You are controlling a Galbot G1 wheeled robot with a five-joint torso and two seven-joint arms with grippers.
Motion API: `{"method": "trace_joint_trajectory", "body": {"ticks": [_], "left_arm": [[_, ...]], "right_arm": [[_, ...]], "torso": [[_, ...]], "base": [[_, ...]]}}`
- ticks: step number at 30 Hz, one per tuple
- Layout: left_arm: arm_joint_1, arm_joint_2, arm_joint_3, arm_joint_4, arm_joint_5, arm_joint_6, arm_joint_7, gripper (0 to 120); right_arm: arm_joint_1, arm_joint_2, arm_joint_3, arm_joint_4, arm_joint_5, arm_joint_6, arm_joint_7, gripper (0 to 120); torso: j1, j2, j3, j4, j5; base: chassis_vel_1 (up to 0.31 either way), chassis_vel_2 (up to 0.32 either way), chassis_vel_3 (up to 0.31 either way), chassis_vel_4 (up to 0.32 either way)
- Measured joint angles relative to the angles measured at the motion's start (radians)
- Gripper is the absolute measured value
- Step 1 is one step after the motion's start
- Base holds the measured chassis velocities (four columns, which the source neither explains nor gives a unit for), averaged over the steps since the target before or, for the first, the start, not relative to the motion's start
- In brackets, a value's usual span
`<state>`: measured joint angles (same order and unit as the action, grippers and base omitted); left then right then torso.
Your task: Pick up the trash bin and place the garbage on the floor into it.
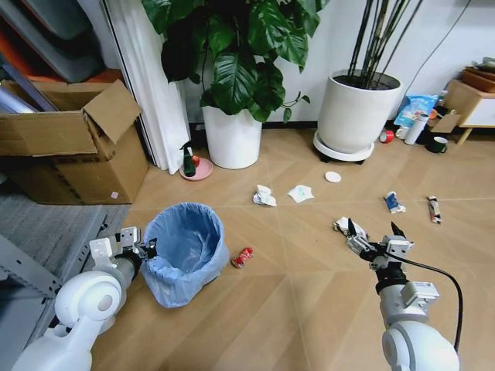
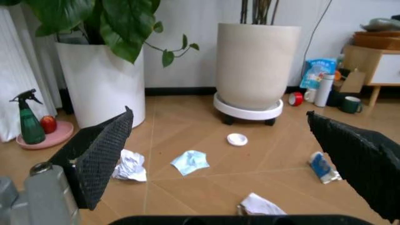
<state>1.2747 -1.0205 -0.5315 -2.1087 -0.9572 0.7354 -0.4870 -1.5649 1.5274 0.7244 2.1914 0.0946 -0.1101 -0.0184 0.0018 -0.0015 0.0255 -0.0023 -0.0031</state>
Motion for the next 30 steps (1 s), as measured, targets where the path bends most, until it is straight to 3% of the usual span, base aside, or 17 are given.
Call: {"method": "trace_joint_trajectory", "body": {"ticks": [6, 11, 20, 27, 30], "left_arm": [[0.003, 0.000, -0.002, -0.001, 0.000, 0.000, 0.001, 0], [0.008, 0.003, -0.006, -0.014, 0.001, 0.000, 0.006, 0], [0.005, 0.017, -0.006, -0.023, -0.001, 0.000, 0.023, 0], [0.019, 0.026, -0.025, -0.036, -0.002, 0.000, 0.022, 0], [0.019, 0.027, -0.026, -0.036, -0.002, 0.000, 0.020, 0]], "right_arm": [[0.001, -0.002, -0.011, -0.012, -0.001, 0.002, 0.000, 100], [0.011, -0.018, -0.025, -0.034, 0.004, 0.000, -0.001, 100], [0.066, -0.118, -0.077, -0.124, 0.052, -0.041, -0.011, 100], [0.211, -0.275, -0.276, -0.317, 0.144, -0.069, -0.010, 100], [0.260, -0.304, -0.343, -0.365, 0.181, -0.075, -0.010, 100]], "torso": [[0.000, 0.000, 0.000, 0.0003, -0.0001], [0.000, 0.000, 0.000, -0.0002, 0.0001], [0.000, 0.000, 0.000, -0.0002, 0.0000], [0.000, 0.000, 0.000, 0.0002, 0.0000], [0.000, 0.000, 0.000, 0.0000, -0.0001]], "base": [[-0.070, 0.239, 0.081, -0.260], [-0.058, 0.068, 0.033, -0.030], [0.007, -0.025, -0.010, 0.013], [0.000, 0.000, 0.000, 0.000], [0.000, 0.000, 0.000, 0.000]]}}
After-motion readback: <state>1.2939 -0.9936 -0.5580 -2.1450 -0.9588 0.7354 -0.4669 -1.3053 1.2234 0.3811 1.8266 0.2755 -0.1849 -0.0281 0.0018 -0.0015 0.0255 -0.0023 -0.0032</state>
